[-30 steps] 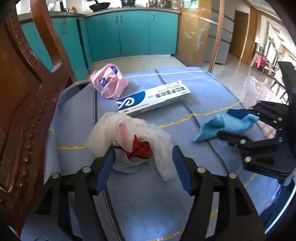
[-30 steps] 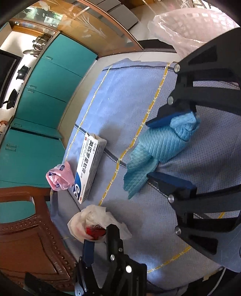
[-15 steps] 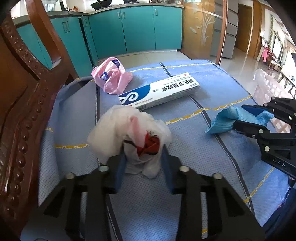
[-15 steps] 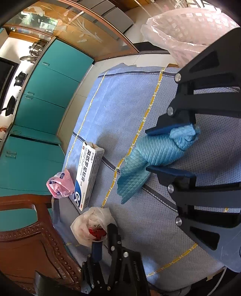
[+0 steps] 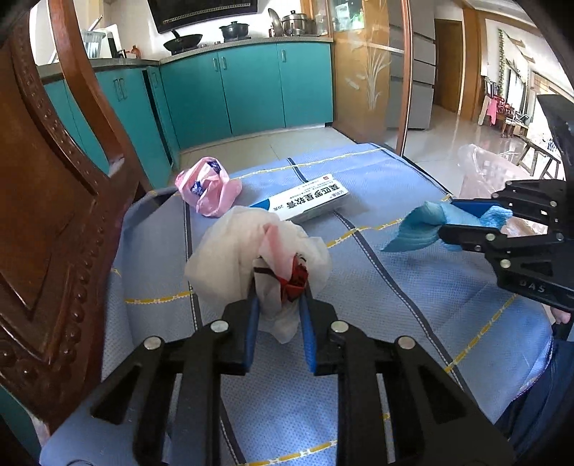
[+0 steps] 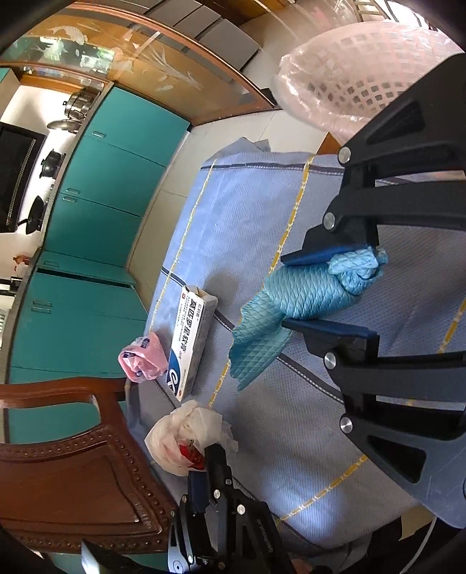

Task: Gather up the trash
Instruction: 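Lift the cloth and white bag over the basket with both tools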

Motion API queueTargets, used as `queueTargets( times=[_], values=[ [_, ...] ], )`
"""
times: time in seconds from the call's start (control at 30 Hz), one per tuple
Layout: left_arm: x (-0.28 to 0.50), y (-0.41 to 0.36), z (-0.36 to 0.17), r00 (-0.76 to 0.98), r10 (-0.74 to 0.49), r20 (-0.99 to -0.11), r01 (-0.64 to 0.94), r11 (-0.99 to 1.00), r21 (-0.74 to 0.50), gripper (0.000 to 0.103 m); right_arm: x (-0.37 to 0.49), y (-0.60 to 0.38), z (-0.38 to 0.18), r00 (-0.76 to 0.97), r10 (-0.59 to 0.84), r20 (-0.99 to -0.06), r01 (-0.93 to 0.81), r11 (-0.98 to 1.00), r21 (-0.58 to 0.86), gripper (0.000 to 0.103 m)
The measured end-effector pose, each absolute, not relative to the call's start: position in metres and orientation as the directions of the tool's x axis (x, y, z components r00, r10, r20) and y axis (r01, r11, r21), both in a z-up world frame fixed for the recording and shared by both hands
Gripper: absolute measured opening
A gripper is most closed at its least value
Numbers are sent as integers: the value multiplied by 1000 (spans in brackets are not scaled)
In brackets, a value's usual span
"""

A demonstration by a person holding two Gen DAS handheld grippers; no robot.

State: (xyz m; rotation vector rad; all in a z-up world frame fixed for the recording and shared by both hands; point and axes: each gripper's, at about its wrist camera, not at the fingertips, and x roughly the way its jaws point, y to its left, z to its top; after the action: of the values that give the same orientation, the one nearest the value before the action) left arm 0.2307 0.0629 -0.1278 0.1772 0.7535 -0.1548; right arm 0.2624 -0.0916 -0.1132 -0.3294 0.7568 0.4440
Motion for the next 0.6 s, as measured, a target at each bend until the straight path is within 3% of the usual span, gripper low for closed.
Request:
queueTargets(
  times=[0.33, 0.6],
  values=[
    [225, 53, -126, 740, -99, -665, 224, 969, 105, 22, 249, -105, -105, 671, 265, -692, -472, 873, -124, 30],
    [215, 47, -117, 774, -127, -620, 233, 968, 92, 22, 230, -136, -70, 759, 257, -598, -407, 904, -127, 30]
  ],
)
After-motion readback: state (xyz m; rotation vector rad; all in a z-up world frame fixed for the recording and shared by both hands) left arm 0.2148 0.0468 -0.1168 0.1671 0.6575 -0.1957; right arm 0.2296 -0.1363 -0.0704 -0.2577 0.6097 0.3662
